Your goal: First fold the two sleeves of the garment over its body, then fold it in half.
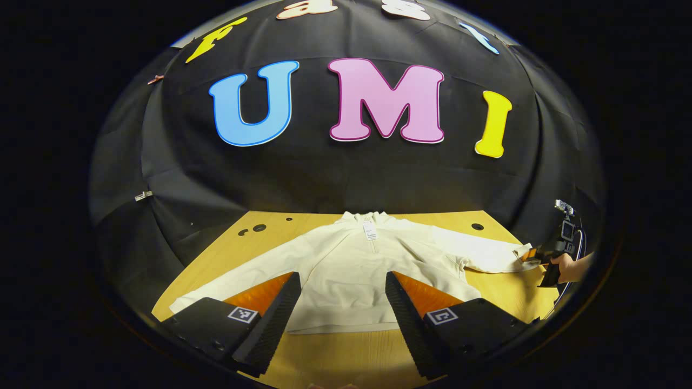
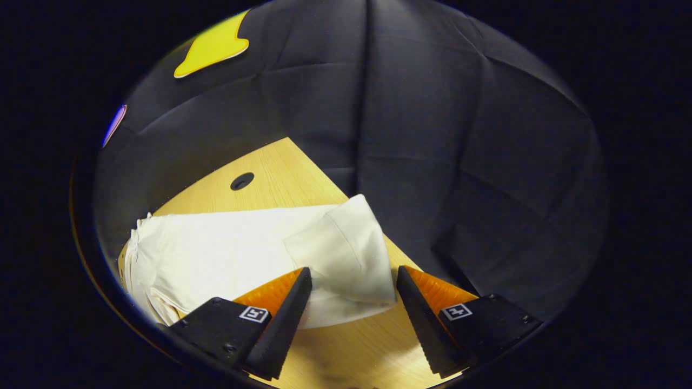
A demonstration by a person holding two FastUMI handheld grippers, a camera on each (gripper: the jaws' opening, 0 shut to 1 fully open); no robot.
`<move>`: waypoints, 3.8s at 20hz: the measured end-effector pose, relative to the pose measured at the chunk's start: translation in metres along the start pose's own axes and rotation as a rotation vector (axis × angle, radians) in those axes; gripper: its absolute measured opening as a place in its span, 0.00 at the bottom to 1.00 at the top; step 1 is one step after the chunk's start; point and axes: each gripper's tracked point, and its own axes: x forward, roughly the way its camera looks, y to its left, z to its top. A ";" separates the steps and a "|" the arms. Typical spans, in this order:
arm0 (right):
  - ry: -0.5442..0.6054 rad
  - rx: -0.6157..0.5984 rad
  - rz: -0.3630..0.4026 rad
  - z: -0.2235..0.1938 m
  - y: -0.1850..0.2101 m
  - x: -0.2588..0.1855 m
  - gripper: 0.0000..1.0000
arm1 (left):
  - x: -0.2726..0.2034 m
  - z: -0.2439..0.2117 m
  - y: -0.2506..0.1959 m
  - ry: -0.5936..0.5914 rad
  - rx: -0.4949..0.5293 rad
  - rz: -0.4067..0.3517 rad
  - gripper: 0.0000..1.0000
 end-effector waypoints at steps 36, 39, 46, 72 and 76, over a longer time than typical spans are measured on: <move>-0.294 -0.470 0.540 0.107 0.413 -0.159 0.14 | -0.033 -0.017 0.128 -0.032 -0.107 0.245 0.98; -0.286 -0.518 0.616 0.079 0.478 -0.178 0.14 | -0.036 -0.026 0.157 -0.016 -0.135 0.286 0.97; -0.219 -0.603 0.765 -0.012 0.618 -0.214 0.14 | -0.044 -0.044 0.221 0.010 -0.182 0.376 0.97; -0.269 -0.453 0.542 -0.007 0.477 -0.281 0.99 | -0.028 -0.194 0.383 0.209 -0.324 0.583 0.98; -0.315 -0.395 0.419 0.021 0.391 -0.294 0.99 | -0.019 -0.219 0.396 0.258 -0.380 0.590 0.98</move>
